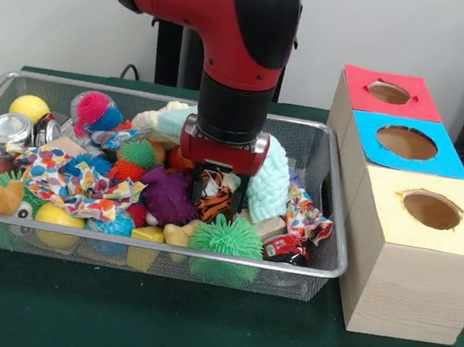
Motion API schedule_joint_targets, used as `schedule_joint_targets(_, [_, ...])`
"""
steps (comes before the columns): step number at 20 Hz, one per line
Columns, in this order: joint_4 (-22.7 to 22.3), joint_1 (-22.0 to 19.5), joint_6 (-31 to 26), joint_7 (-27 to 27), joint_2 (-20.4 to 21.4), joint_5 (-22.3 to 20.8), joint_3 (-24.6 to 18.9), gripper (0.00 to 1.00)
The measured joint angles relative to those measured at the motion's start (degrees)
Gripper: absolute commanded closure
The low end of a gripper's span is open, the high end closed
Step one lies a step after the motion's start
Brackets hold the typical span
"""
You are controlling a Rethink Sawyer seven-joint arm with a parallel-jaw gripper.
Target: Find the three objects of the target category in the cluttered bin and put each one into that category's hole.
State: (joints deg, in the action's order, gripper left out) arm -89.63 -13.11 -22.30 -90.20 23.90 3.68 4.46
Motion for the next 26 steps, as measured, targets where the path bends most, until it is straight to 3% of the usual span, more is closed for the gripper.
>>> schedule_joint_targets(5, [2.4,1.0,-5.0,0.0,-0.8,0.0,0.6,0.00])
schedule_joint_targets(14, [9.2,2.6,-19.5,0.0,-3.4,-0.7,0.8,0.00])
schedule_joint_targets(26, [10.7,7.2,-21.1,0.0,-3.1,-5.2,5.4,0.00])
